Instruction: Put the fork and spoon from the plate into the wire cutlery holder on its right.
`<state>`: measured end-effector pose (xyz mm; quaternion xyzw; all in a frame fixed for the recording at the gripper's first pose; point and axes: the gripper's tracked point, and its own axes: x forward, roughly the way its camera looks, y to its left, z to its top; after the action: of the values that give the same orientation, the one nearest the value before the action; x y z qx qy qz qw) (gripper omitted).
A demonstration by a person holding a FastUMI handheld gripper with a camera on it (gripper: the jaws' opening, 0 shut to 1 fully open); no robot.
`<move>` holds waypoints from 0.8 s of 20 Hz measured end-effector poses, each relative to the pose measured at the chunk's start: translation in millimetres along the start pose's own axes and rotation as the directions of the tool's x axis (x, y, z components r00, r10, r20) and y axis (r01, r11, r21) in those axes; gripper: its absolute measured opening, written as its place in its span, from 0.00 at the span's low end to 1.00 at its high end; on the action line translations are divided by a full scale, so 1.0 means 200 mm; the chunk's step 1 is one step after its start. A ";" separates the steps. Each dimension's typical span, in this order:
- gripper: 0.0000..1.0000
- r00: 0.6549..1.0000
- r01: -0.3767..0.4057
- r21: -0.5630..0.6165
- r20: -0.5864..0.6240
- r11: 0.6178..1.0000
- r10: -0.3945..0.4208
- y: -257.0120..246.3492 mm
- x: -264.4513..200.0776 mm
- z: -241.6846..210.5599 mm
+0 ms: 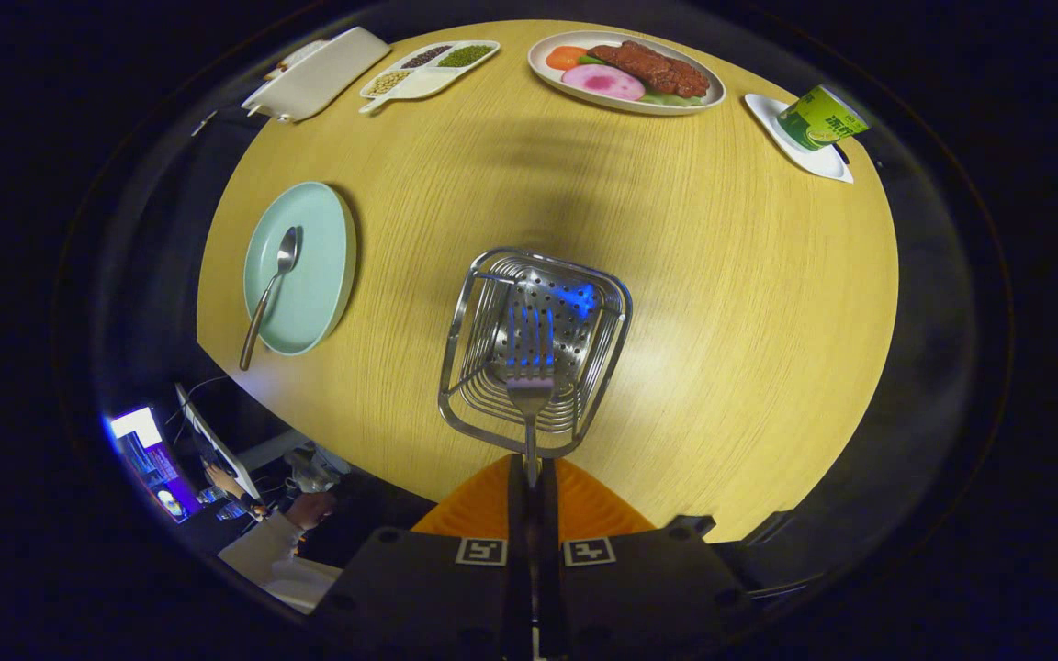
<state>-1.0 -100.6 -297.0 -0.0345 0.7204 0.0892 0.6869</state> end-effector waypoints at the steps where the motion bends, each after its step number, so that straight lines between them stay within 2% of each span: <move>1: 0.11 1.000 -0.005 0.010 -0.002 1.000 0.005 0.00 0.00 0.01; 5: 0.17 0.999 -0.012 0.038 0.031 0.999 0.011 -0.01 -0.03 0.02; 8: 0.40 0.995 -0.028 0.068 0.099 0.997 0.021 -0.02 -0.09 0.06; 9: 0.62 0.992 -0.040 0.089 0.125 0.995 0.028 -0.01 -0.12 0.09; 11: 0.66 0.982 -0.067 0.129 0.184 0.989 0.042 -0.02 -0.20 0.14; 13: 0.81 0.970 -0.092 0.148 0.238 0.985 0.055 -0.02 -0.26 0.16; 16: 0.81 0.953 -0.126 0.170 0.294 0.977 0.071 0.00 -0.32 0.18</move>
<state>37.6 -99.7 -233.9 0.0793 0.6196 0.0597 0.7786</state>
